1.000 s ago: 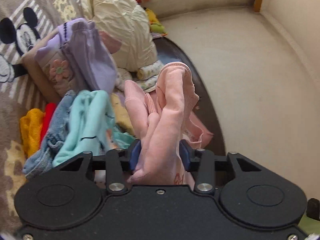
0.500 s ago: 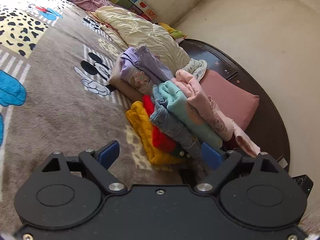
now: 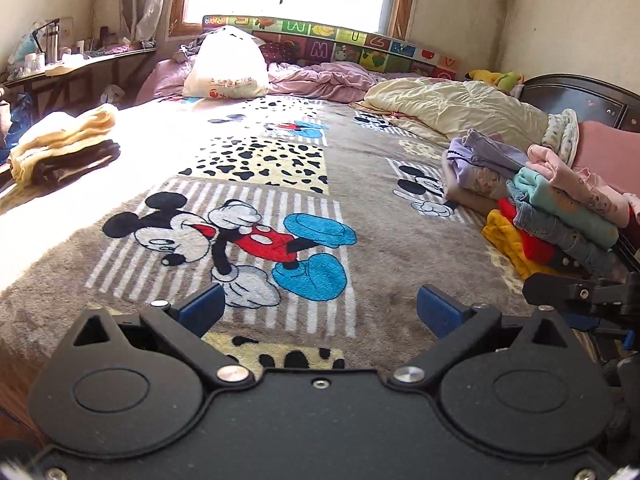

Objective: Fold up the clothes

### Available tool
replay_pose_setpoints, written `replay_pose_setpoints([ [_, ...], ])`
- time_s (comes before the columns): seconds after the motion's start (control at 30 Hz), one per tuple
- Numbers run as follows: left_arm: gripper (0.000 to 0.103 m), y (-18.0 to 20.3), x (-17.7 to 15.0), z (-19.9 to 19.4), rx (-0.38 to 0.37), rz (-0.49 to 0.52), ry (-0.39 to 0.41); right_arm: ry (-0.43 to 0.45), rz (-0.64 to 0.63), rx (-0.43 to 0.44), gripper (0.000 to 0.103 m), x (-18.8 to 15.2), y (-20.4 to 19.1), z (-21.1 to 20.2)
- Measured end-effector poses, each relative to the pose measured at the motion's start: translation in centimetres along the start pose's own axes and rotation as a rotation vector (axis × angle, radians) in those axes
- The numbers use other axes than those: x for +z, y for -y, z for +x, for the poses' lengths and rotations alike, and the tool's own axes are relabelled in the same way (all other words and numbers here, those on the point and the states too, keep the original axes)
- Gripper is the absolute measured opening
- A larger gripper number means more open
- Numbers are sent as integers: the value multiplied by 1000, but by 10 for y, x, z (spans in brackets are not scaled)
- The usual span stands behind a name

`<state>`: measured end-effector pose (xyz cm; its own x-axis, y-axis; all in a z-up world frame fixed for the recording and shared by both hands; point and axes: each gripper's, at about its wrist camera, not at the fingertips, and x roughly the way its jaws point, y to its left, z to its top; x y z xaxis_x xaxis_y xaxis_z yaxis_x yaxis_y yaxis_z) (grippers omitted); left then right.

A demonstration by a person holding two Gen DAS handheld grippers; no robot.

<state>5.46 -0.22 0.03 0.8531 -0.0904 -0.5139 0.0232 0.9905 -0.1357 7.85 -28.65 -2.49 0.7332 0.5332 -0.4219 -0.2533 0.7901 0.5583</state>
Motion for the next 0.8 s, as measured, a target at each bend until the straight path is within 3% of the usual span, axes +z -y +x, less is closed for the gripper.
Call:
replay_pose_setpoints([
  [0.2,103,-25,-4,-29,32,-73,23,-37,-156,-96,103,-5,-56,-4],
  [0.37,103,-23,-3,-50,-105,-100,1,-31,-231,-192,103,-15,-84,-15],
  [0.43,103,-20,-1,-55,-100,-82,11,-23,-253,-236,103,-22,-93,-18],
  [0.57,103,-11,-1,-62,-10,5,27,-14,-282,-297,103,-32,-104,-25],
  [0.8,103,-12,0,-67,-26,-23,25,7,-306,-367,103,-34,-114,-36],
])
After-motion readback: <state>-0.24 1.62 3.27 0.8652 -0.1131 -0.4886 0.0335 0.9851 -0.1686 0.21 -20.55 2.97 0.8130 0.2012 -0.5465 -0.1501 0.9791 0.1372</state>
